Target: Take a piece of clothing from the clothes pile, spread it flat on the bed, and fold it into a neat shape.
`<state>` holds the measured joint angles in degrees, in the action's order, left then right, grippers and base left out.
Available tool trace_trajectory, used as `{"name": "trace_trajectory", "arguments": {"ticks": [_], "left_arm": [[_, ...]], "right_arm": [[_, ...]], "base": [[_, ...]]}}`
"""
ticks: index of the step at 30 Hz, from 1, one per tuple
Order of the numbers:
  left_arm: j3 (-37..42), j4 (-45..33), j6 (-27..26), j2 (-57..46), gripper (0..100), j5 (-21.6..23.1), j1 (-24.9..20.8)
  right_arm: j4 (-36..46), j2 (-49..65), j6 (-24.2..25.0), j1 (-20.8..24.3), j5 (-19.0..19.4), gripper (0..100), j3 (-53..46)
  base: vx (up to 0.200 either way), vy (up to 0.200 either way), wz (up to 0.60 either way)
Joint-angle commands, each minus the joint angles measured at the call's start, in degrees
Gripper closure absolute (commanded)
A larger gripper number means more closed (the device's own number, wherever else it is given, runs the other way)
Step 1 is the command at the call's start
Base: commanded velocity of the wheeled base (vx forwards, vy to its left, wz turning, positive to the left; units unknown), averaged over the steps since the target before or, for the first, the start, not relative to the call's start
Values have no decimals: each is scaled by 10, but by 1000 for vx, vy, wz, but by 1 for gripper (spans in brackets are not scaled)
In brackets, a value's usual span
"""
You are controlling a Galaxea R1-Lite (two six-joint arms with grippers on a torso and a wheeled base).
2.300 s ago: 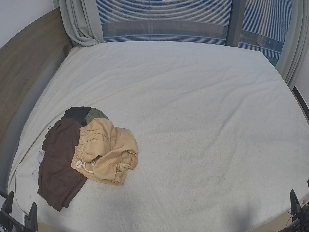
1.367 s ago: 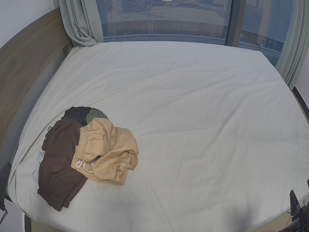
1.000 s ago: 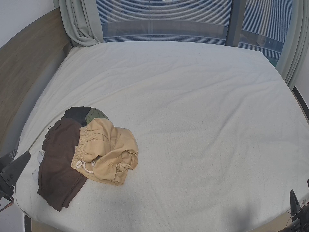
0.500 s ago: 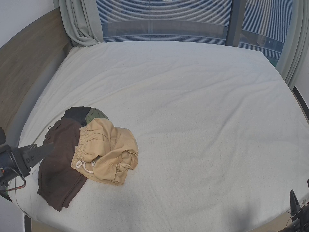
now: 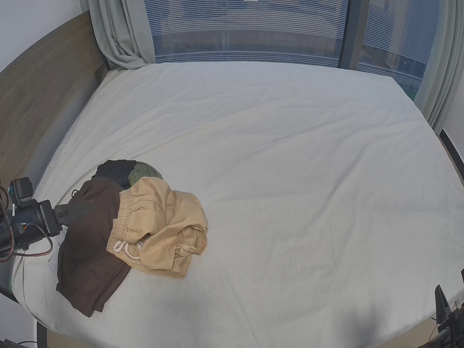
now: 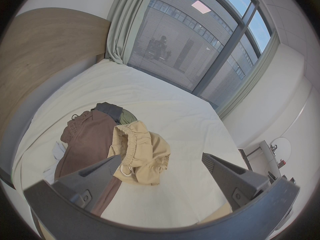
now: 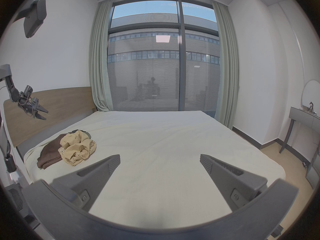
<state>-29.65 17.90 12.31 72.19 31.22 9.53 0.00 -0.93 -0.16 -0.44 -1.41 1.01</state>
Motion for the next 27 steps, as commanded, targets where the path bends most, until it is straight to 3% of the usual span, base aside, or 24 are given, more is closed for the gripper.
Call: {"name": "trace_trajectory", "arguments": {"ticks": [1, 10, 27], "left_arm": [[-1, 44, -1, 95, 0, 2, 0], [-14, 97, 0, 175, 0, 9, -11], [-99, 102, 1, 288, 0, 17, -18]], "right_arm": [[0, 8, 0, 0, 0, 0, -10], [1, 8, 0, 0, 0, 0, -10], [0, 8, 0, 0, 0, 0, -10]], "base": [[0, 0, 0], [0, 0, 0], [0, 0, 0]]}}
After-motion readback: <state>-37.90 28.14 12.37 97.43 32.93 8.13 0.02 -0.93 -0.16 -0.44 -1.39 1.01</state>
